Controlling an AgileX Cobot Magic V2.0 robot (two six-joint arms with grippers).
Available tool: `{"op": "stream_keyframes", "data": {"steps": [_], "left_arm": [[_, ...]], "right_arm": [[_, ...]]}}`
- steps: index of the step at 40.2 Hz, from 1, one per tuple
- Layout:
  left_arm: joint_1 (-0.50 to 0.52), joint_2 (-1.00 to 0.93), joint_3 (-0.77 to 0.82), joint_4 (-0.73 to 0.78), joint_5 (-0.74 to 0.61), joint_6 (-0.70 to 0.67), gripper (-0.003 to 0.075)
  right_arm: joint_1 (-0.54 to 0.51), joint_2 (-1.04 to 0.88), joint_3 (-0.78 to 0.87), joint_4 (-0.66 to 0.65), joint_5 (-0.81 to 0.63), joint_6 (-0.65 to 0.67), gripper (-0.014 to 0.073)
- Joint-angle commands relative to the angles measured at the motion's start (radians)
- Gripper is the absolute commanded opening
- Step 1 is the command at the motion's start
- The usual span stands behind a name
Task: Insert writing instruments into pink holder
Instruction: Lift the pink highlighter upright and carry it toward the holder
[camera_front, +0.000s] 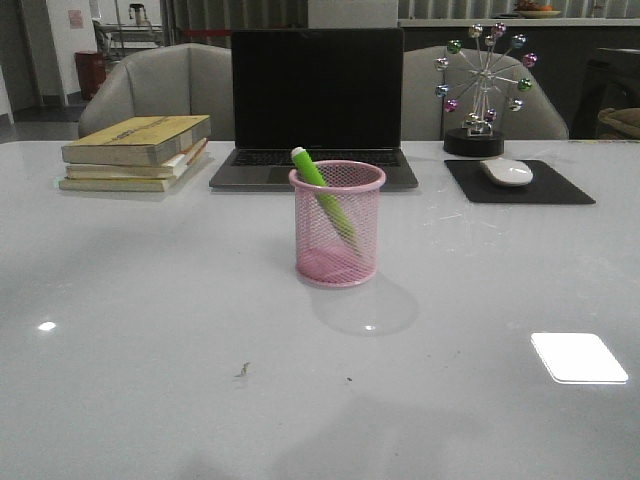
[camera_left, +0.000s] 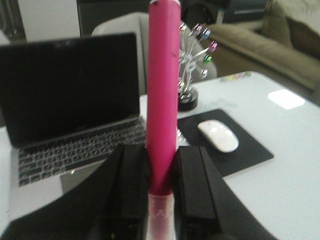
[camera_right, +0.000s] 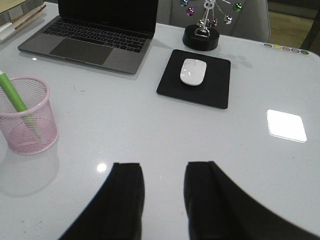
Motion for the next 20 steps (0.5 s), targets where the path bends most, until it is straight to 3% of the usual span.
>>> {"op": "stream_keyframes", "data": {"steps": [1,8,14,20], "left_arm": [[-0.047,-0.020,-0.026,0.004,-0.200,0.003,0.0106],[-0.107,0.025,0.037,0.004,-0.379,-0.035,0.0106],[-0.133,0.049,0.141,0.081,-0.611,-0.083,0.0106],[-0.131,0.084,0.228,0.135,-0.697,-0.173,0.0106]], "right_arm": [[-0.006,-0.002,-0.028,0.011,-0.066,0.002,0.0339],[-0.006,-0.002,-0.028,0.011,-0.066,0.002,0.0339],[-0.006,-0.002,-0.028,0.011,-0.066,0.002,0.0339],[-0.006,-0.002,-0.028,0.011,-0.066,0.002,0.0339]]}}
